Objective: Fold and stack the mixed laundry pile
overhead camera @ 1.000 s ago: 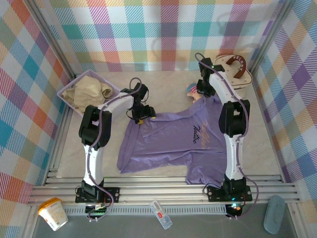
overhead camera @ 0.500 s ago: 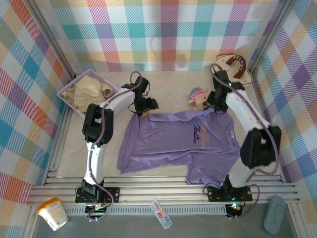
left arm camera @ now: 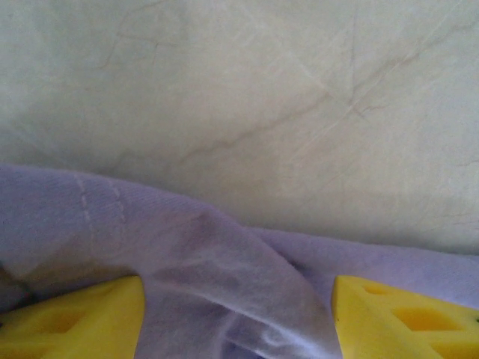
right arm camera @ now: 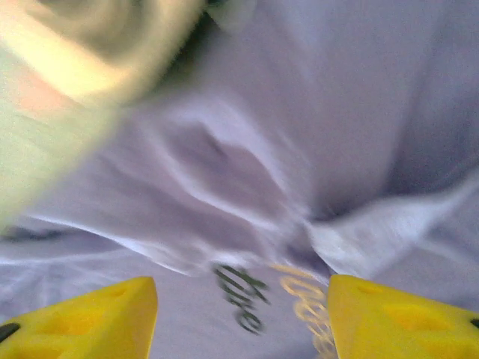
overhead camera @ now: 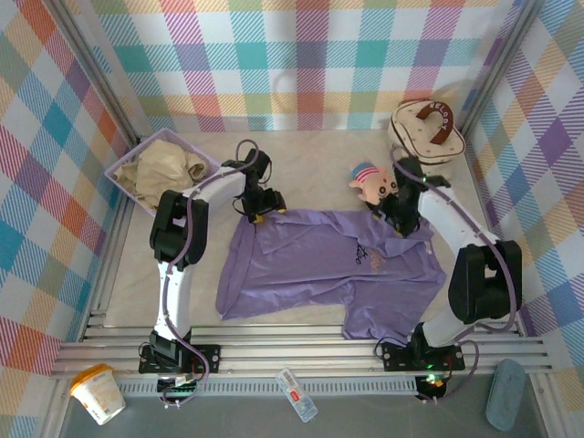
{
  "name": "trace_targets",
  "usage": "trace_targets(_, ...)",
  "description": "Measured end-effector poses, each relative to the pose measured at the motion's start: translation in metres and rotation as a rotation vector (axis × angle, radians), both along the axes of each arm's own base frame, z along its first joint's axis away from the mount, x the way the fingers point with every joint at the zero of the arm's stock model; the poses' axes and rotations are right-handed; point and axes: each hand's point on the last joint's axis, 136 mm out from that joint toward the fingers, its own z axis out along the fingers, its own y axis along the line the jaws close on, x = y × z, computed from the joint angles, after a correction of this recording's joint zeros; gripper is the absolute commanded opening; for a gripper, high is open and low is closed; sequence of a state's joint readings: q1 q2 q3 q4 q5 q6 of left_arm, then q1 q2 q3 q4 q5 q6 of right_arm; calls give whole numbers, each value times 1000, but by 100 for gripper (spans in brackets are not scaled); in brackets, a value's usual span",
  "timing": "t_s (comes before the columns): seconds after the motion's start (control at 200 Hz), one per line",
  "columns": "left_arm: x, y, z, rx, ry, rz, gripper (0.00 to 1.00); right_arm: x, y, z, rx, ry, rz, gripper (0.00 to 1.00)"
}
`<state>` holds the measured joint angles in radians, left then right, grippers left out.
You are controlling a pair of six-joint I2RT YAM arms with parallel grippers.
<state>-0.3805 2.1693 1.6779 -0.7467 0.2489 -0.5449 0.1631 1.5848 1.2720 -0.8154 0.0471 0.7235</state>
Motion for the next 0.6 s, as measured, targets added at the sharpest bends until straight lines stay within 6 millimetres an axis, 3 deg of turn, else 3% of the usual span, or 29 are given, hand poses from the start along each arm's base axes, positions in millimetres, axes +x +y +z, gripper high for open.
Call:
trace_targets(0.065, -6, 3, 0, 6, 12, -3, 67, 35, 3, 24, -14, -88, 24, 78)
trace_targets(0.135, -13, 5, 0, 11, 20, -7, 67, 68, 5, 30, -30, -138, 36, 82)
trace_targets(0.195, -17, 8, 1, 18, 22, -9, 67, 89, 8, 17, -39, -133, 38, 84)
trace_targets(0.28, -22, 11, 2, 27, 24, -7, 67, 109, 10, -19, -51, -74, 39, 81)
trace_targets(0.335, -26, 15, 0, 41, 26, -4, 67, 117, 10, -43, -65, -29, 36, 70)
trace_targets(0.41, -32, 23, -6, 62, 40, 4, 67, 128, 8, -65, -79, 16, 31, 25)
trace_targets(0.47, -31, 25, -6, 68, 32, 9, 67, 137, 6, -64, -82, 12, 20, 0)
trace_targets(0.6, -29, 29, -7, 79, 25, 18, 67, 145, -8, -44, -85, -35, -15, 0)
